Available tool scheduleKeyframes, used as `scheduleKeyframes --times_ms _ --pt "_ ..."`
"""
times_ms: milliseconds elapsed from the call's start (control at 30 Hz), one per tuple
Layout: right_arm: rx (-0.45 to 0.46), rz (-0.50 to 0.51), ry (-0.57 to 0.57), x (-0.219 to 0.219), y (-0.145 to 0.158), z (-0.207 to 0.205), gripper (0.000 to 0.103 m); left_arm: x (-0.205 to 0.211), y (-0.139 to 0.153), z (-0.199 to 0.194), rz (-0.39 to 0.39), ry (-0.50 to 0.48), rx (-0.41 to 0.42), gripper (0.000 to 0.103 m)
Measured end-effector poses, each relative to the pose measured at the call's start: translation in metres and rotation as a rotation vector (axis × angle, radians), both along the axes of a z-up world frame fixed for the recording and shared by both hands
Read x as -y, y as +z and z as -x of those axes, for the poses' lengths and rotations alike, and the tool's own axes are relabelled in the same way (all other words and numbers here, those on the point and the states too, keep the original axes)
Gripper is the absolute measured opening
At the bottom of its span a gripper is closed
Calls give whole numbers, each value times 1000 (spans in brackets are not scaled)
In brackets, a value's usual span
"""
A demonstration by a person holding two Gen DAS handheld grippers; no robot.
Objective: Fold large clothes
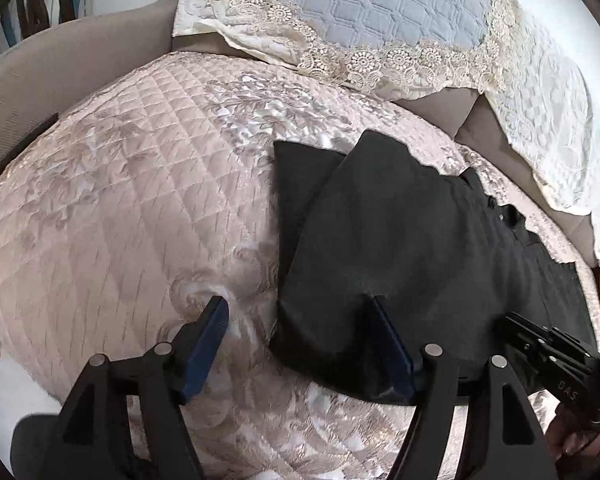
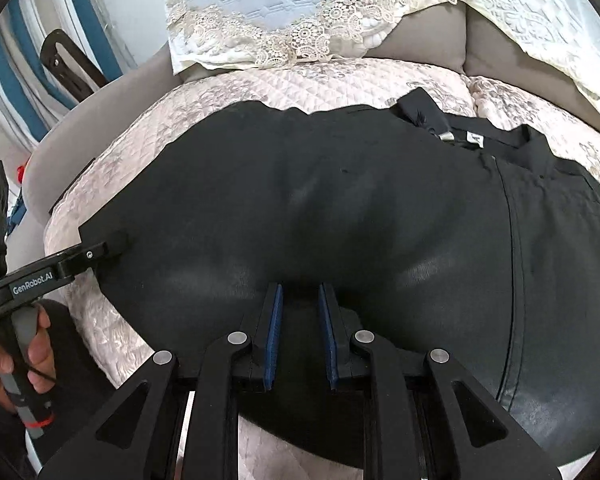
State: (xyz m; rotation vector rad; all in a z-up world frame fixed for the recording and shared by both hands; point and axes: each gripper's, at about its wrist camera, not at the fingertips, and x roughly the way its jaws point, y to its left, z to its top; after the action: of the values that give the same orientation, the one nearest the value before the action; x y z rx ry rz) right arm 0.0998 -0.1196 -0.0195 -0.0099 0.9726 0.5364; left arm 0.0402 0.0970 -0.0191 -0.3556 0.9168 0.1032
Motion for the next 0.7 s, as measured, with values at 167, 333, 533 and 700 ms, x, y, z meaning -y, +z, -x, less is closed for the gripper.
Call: scheduleKeyframes --times_ms 167,333,533,700 --pt "7 -14 -20 -3 8 -15 19 -11 -1 -23 46 -9 1 75" --pt "-26 -33 -40 -10 0 -36 19 -14 -9 -42 125 -40 6 78" --pt "-61 -69 -54 -8 -3 -41 19 1 -14 -22 208 -87 5 76" --pt "-93 -122 -21 1 -10 3 19 2 -15 -10 194 -78 5 58"
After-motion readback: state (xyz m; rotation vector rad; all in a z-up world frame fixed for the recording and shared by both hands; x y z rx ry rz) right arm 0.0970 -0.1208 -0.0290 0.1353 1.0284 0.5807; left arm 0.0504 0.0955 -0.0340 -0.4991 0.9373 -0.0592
